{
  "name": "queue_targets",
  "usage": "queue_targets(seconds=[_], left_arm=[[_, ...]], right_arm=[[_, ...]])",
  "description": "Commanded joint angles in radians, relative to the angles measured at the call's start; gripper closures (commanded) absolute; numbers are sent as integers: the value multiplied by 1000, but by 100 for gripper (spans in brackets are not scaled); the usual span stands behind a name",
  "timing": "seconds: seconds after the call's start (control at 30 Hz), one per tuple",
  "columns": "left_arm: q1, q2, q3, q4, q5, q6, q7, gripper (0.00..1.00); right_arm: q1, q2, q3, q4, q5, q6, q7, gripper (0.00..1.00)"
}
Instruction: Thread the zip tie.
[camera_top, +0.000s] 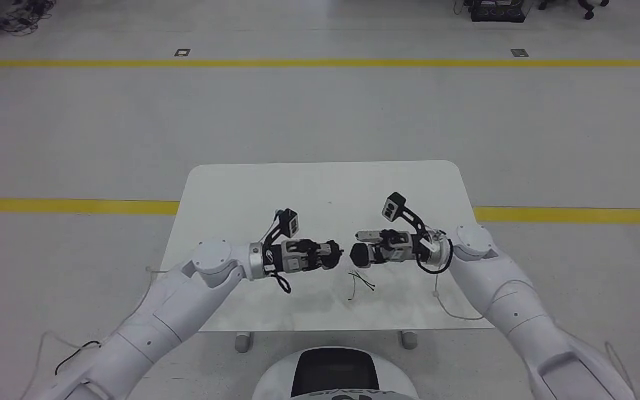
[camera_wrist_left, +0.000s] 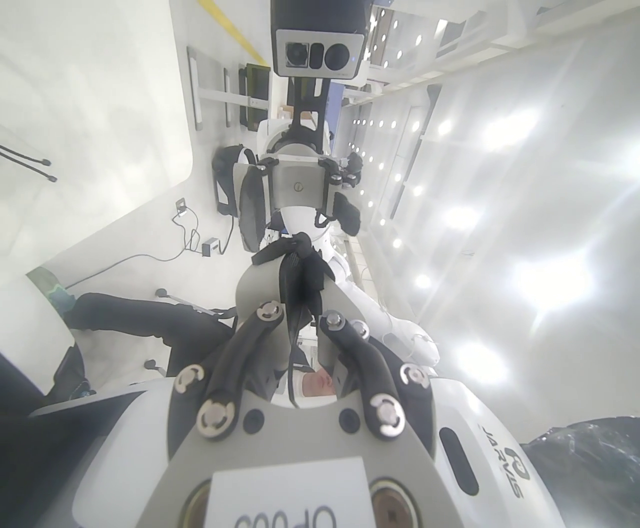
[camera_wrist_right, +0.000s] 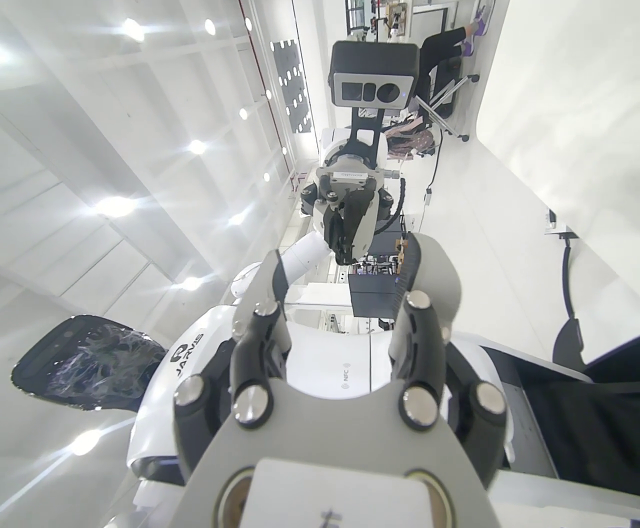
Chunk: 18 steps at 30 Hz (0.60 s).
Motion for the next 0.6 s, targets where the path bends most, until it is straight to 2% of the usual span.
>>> queue_targets(seconds=[0.0,0.27,0.37,0.57], left_arm=[[9,4,-15,3,-9,-7,-3,100],[15,6,-24,7,-17,-12,-13,100],[22,5,-23,2,0,-18,19,100],[49,23,-81,9,24,-79,-8,100]], right_arm=[[-6,3,10,-5,-2,-2,-2,0],[-6,3,10,-5,-2,-2,-2,0],[-6,3,10,-5,-2,-2,-2,0],[-6,3,10,-5,-2,-2,-2,0]])
